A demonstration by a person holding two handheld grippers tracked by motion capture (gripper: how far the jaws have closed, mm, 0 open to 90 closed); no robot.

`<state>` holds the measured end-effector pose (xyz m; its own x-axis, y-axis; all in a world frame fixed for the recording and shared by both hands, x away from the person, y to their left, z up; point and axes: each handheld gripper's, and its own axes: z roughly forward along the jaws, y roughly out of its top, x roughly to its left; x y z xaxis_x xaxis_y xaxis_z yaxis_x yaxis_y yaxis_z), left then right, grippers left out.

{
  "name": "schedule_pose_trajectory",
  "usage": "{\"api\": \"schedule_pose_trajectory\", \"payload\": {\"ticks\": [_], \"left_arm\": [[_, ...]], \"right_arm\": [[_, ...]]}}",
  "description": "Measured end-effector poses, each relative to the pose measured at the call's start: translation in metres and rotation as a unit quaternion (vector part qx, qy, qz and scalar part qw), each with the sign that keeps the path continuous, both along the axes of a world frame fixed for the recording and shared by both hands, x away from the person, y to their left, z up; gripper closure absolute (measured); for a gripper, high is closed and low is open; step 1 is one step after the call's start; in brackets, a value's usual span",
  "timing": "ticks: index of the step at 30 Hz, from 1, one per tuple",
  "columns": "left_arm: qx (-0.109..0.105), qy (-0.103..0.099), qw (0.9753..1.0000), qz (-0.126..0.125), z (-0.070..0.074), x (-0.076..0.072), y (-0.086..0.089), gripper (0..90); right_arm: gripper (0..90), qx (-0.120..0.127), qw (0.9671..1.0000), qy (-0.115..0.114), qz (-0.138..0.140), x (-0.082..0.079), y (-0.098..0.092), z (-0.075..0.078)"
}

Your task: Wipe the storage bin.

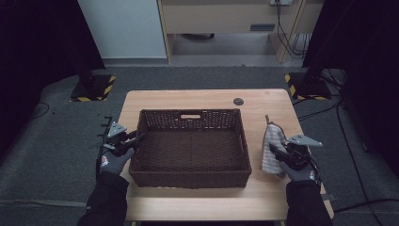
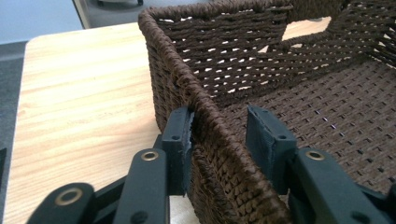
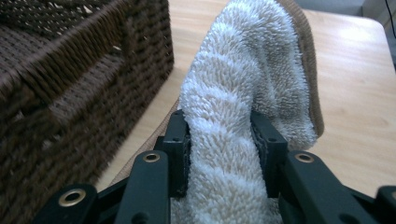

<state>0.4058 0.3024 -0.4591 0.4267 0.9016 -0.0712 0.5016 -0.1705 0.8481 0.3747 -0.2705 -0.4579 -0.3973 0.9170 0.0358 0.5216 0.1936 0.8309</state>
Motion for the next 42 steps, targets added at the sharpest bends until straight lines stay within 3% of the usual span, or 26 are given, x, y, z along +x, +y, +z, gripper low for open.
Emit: {"api": "schedule_pose_trajectory", "payload": {"ticks": [4, 12, 21, 25, 27, 31, 39, 42], "left_arm": [[-0.001, 0.001, 1.0000, -0.003, 0.000, -0.001, 0.000, 61.4], [-0.012, 0.005, 0.9998, -0.013, 0.000, -0.009, 0.002, 61.2], [0.005, 0.000, 1.0000, -0.008, 0.001, -0.017, -0.003, 61.1], [0.009, -0.003, 0.9999, -0.007, 0.000, -0.017, -0.004, 60.5], [0.007, -0.004, 0.9999, -0.007, 0.000, -0.016, -0.004, 60.2], [0.009, -0.005, 0.9999, -0.007, 0.000, -0.016, -0.004, 59.9], [0.000, -0.009, 0.9999, -0.005, -0.001, -0.016, -0.003, 58.5], [0.003, -0.010, 0.9999, -0.006, -0.001, -0.016, -0.003, 58.5]], "right_arm": [[64.7, -0.001, 0.9999, -0.010, 0.009, 0.009, 0.009, 0.003], [64.8, 0.025, 0.9990, -0.029, 0.021, 0.027, 0.020, 0.014], [65.1, 0.032, 0.9972, -0.046, 0.050, 0.048, 0.037, 0.020], [65.6, 0.042, 0.9953, -0.044, 0.075, 0.062, 0.051, 0.013], [66.1, 0.023, 0.9962, -0.031, 0.078, 0.068, 0.057, 0.005], [66.6, 0.015, 0.9962, -0.001, 0.086, 0.076, 0.059, -0.013], [66.5, -0.011, 0.9921, 0.074, 0.101, 0.084, 0.064, -0.046], [66.5, 0.026, 0.9932, 0.063, 0.095, 0.085, 0.060, -0.038]]}}
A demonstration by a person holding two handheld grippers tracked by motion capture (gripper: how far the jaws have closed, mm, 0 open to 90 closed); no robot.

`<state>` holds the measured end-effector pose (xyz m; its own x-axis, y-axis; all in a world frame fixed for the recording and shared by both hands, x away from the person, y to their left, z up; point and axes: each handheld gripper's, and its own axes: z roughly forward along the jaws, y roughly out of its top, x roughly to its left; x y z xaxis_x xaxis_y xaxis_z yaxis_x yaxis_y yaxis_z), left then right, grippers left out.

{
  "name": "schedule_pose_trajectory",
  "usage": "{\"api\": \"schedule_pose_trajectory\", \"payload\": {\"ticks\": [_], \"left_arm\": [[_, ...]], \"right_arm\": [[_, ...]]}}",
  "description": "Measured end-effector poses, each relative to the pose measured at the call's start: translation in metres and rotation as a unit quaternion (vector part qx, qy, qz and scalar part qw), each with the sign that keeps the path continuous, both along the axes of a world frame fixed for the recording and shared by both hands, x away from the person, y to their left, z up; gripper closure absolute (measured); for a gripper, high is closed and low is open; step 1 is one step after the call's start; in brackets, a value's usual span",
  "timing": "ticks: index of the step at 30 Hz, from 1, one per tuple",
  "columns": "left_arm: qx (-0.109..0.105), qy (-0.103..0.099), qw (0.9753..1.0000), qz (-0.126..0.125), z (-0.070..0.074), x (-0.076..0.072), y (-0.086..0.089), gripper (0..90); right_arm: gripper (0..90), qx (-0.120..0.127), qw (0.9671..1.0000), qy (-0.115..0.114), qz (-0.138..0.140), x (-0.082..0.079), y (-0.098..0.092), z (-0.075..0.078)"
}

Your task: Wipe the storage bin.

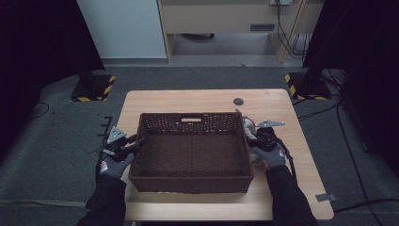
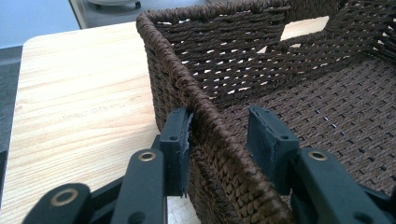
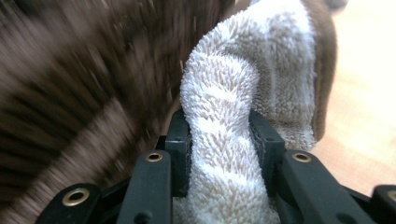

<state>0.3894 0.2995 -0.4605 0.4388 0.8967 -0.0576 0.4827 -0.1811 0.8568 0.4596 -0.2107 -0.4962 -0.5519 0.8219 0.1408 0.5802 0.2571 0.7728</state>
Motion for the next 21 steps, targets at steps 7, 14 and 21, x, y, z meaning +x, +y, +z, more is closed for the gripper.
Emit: {"api": "schedule_pose_trajectory", "payload": {"ticks": [7, 14, 21], "left_arm": [[0.002, -0.001, 1.0000, -0.001, 0.000, 0.000, 0.000, 58.4], [0.001, -0.001, 1.0000, -0.003, 0.000, 0.000, 0.000, 58.1], [-0.003, 0.000, 1.0000, -0.005, 0.000, 0.001, 0.001, 57.3]], "right_arm": [[66.4, 0.108, 0.9882, -0.107, -0.020, -0.009, -0.014, 0.043], [66.6, 0.079, 0.9929, -0.088, -0.012, 0.003, -0.009, 0.029], [66.6, 0.024, 0.9996, -0.017, -0.001, 0.017, -0.001, -0.010]]}}
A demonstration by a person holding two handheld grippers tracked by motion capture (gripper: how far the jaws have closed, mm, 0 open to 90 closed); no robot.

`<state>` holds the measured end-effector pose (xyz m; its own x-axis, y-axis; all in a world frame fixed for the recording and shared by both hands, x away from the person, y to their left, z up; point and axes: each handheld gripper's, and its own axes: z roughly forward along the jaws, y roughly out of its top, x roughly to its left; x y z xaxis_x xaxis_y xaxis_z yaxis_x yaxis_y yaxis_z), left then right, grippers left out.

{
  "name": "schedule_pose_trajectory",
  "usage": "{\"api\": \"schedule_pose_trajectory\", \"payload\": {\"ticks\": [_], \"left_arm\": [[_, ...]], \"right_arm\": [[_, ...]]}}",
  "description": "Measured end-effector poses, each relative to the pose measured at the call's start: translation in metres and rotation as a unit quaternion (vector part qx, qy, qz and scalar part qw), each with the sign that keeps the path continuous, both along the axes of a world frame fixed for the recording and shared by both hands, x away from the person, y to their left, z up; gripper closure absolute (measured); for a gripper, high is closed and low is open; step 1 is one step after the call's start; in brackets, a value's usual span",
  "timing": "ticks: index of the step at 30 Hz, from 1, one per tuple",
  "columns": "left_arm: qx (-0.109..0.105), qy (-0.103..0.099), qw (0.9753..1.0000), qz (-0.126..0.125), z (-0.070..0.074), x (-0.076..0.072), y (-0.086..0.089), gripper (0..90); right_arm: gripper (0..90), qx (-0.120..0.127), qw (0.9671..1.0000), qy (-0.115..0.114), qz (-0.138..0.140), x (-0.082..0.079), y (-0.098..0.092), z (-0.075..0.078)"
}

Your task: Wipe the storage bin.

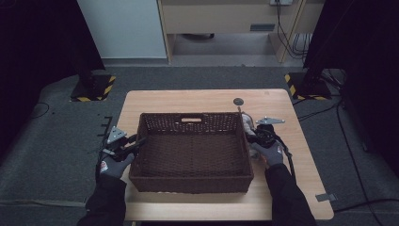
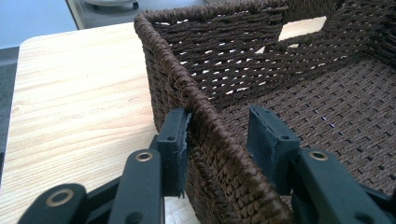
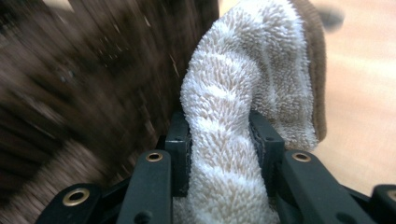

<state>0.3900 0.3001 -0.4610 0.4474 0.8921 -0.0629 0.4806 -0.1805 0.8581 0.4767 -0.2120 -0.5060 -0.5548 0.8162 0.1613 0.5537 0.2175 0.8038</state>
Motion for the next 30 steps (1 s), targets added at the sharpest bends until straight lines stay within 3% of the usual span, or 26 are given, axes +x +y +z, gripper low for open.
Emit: {"api": "schedule_pose_trajectory", "payload": {"ticks": [2, 5, 8, 11, 13, 15, 18, 23, 30], "left_arm": [[-0.001, 0.000, 1.0000, 0.000, 0.000, 0.000, 0.000, 57.0], [-0.001, 0.000, 1.0000, 0.001, 0.000, 0.000, 0.000, 56.7], [-0.001, 0.000, 1.0000, 0.002, 0.000, 0.000, 0.000, 56.6], [-0.002, 0.001, 1.0000, 0.005, 0.000, 0.000, 0.001, 56.0], [-0.003, 0.001, 1.0000, 0.006, 0.000, 0.000, 0.001, 55.6], [-0.002, 0.001, 1.0000, 0.006, 0.000, 0.000, 0.001, 55.4], [-0.002, 0.001, 1.0000, 0.006, 0.000, 0.000, 0.001, 55.5], [0.000, 0.000, 1.0000, 0.009, 0.000, -0.001, 0.000, 56.6], [-0.006, 0.000, 0.9999, 0.009, -0.001, -0.001, 0.000, 58.9]], "right_arm": [[66.5, -0.007, 0.9997, 0.023, 0.000, 0.001, 0.001, -0.007], [66.5, 0.000, 0.9998, 0.018, 0.000, -0.001, 0.000, -0.001], [66.4, 0.027, 0.9995, -0.013, 0.001, -0.005, -0.004, 0.013], [66.2, 0.063, 0.9962, -0.059, 0.001, -0.011, -0.010, 0.037], [66.1, 0.071, 0.9939, -0.085, 0.005, -0.017, -0.013, 0.050], [66.0, 0.072, 0.9930, -0.093, 0.011, -0.022, -0.016, 0.057], [65.9, 0.057, 0.9948, -0.082, 0.021, -0.027, -0.016, 0.056], [66.2, 0.020, 0.9989, -0.035, 0.024, -0.037, -0.010, 0.034], [66.1, -0.013, 0.9992, 0.024, 0.029, -0.041, -0.001, 0.007]]}}
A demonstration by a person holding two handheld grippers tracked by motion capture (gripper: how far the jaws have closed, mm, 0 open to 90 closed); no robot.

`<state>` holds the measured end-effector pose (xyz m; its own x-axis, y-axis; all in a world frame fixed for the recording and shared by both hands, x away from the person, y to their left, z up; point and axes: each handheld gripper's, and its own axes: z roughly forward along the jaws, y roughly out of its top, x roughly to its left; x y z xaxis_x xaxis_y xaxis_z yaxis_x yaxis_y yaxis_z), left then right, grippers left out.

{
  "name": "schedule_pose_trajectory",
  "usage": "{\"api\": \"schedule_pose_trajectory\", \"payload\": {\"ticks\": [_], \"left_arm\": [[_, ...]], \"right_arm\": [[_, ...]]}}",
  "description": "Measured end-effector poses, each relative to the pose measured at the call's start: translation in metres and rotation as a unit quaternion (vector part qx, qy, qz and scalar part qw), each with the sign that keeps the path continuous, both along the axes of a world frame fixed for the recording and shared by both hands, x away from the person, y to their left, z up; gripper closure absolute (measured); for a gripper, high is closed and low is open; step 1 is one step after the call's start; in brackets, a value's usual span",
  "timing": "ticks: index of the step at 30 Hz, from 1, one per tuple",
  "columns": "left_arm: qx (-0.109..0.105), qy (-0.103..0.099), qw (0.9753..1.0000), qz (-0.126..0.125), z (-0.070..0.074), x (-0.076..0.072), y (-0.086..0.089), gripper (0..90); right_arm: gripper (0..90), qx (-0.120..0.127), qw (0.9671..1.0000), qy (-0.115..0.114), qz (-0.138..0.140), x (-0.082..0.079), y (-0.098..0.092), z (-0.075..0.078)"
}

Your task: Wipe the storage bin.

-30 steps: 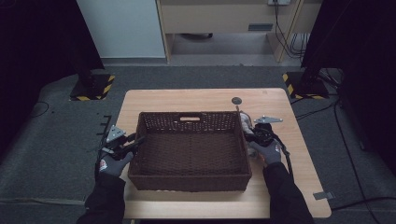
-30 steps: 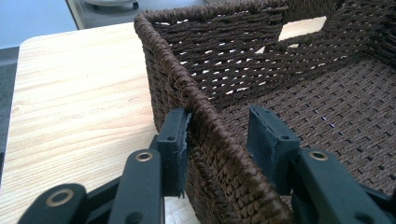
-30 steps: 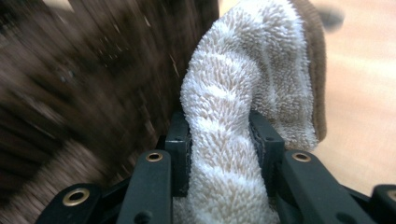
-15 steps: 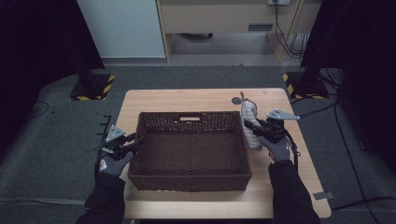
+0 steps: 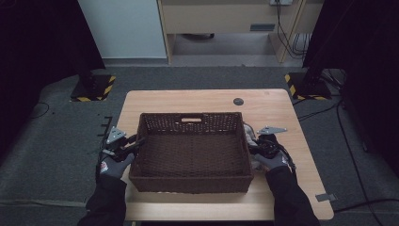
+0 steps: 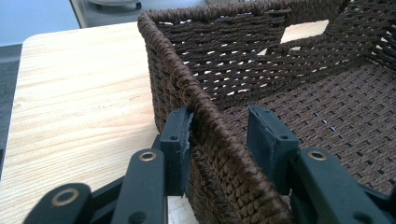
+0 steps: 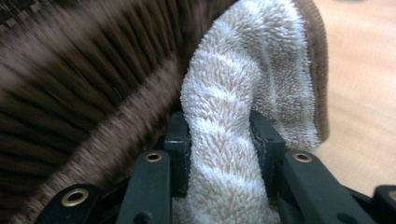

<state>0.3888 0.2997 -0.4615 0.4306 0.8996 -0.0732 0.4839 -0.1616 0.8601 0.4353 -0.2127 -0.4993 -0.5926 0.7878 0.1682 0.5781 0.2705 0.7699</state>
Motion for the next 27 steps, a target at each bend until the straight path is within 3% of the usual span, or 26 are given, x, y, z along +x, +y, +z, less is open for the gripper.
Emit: {"api": "schedule_pose_trajectory", "payload": {"ticks": [2, 4, 8, 12, 16, 21, 24, 26, 27], "left_arm": [[0.001, 0.000, 1.0000, 0.001, 0.000, 0.000, 0.000, 59.4], [0.001, 0.000, 1.0000, 0.001, 0.000, 0.000, 0.000, 59.6], [-0.001, 0.002, 1.0000, 0.001, 0.000, 0.000, 0.000, 59.9], [-0.001, 0.002, 1.0000, 0.002, 0.000, 0.000, 0.000, 60.0], [-0.001, 0.003, 1.0000, 0.003, 0.000, 0.000, -0.001, 60.3], [-0.001, 0.003, 1.0000, 0.005, 0.000, -0.001, -0.001, 60.7], [-0.001, 0.003, 1.0000, 0.005, 0.000, -0.001, -0.001, 60.8], [0.000, 0.004, 1.0000, 0.005, 0.001, -0.001, -0.001, 60.9], [0.000, 0.004, 1.0000, 0.006, 0.001, -0.001, -0.001, 61.0]], "right_arm": [[66.1, -0.001, 0.9999, 0.012, -0.002, 0.000, -0.001, -0.005], [66.1, 0.003, 1.0000, 0.007, -0.003, -0.001, -0.003, 0.000], [66.1, 0.030, 0.9989, -0.035, -0.002, -0.011, -0.008, 0.022], [66.3, 0.063, 0.9957, -0.067, 0.000, -0.023, -0.017, 0.042], [66.4, 0.081, 0.9930, -0.084, 0.014, -0.034, -0.022, 0.052], [66.5, 0.074, 0.9953, -0.057, 0.023, -0.034, -0.023, 0.039], [66.4, 0.040, 0.9985, -0.017, 0.033, -0.031, -0.015, 0.021], [66.3, 0.015, 0.9991, -0.008, 0.039, -0.029, -0.010, 0.010], [66.3, 0.016, 0.9993, -0.001, 0.034, -0.028, -0.009, 0.007]]}}
